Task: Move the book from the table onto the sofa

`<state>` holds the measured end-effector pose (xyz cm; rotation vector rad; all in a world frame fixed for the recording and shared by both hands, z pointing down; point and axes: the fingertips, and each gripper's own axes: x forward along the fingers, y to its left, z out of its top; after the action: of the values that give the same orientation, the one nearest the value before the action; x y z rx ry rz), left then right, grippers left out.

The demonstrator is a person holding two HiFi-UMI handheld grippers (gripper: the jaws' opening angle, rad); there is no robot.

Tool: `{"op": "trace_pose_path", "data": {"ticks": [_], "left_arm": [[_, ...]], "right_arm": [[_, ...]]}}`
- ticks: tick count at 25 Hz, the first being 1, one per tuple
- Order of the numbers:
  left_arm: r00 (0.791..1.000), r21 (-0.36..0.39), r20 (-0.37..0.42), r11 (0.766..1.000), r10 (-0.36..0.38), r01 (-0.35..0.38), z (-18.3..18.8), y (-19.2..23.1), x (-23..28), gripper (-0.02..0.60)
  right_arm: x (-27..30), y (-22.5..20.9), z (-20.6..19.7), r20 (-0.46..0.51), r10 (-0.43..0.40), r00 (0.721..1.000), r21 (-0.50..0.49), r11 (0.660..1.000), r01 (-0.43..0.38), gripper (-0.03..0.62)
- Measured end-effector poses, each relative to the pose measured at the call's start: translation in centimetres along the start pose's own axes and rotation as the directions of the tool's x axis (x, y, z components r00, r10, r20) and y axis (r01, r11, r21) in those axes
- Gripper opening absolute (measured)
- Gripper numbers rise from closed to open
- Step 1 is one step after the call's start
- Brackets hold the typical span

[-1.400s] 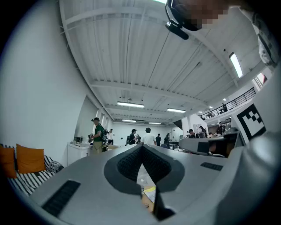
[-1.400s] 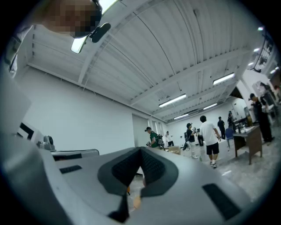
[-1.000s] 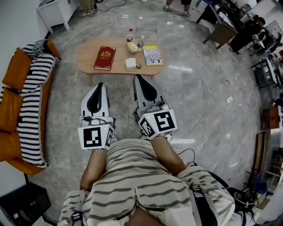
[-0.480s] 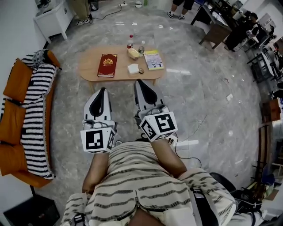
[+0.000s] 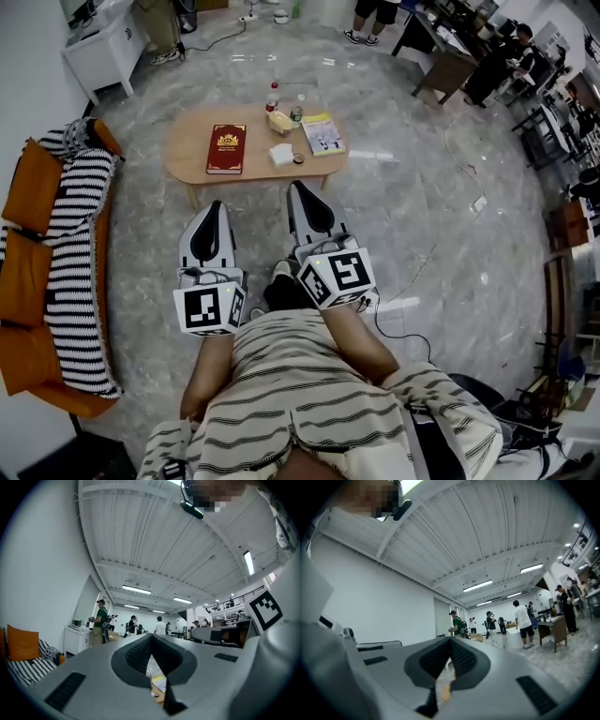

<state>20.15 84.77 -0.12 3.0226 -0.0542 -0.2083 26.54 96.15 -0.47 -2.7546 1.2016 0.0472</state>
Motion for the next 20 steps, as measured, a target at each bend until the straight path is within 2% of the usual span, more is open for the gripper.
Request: {"op": "trace_pose_path", "data": {"ticks": [11,20], "left_arm": [[0.999,-0.006,-0.044,1.000,0.000,0.000,-2.3,3.2,2.7,0.005],[0.997,0.005,-0.072,1.000,-0.029,0.030,-3.5,7.1,11.0,0.005]], "right_arm": [[4.8,0.4,-2.4,-0.028,0.014,1.000,0.017,1.000,-0.013,0.005],[13.3,-2.3,-3.4,-0.029,-0.001,1.000,0.031,1.000,0.002,0.005]]}}
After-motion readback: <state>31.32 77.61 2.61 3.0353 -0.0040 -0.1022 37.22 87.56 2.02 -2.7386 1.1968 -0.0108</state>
